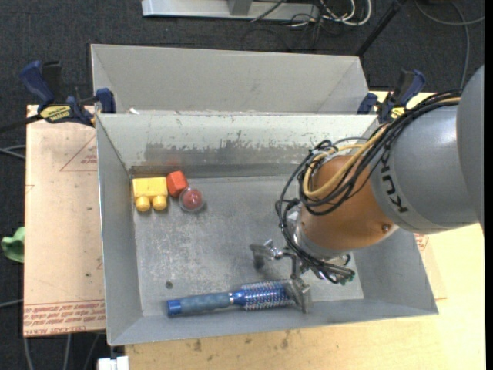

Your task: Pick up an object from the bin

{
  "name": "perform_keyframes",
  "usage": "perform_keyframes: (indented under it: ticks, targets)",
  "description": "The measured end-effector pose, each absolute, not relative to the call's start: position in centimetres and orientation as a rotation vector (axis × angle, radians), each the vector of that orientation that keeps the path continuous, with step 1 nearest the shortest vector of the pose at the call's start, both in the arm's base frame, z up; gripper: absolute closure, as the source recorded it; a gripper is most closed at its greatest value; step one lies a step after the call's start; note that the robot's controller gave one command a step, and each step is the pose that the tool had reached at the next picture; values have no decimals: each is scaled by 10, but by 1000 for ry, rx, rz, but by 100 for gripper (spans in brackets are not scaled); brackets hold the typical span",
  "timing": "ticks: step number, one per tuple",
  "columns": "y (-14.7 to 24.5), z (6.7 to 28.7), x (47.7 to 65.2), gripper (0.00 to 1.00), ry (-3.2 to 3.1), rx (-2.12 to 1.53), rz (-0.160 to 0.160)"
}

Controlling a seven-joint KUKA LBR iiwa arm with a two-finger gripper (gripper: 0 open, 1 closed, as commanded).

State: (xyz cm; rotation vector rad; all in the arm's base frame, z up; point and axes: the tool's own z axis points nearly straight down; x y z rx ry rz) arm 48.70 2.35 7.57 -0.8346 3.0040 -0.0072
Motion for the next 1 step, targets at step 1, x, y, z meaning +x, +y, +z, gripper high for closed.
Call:
perform_keyframes:
  ticks: [1]
  targets:
    - [40,75,488,0,2998,-867,-8]
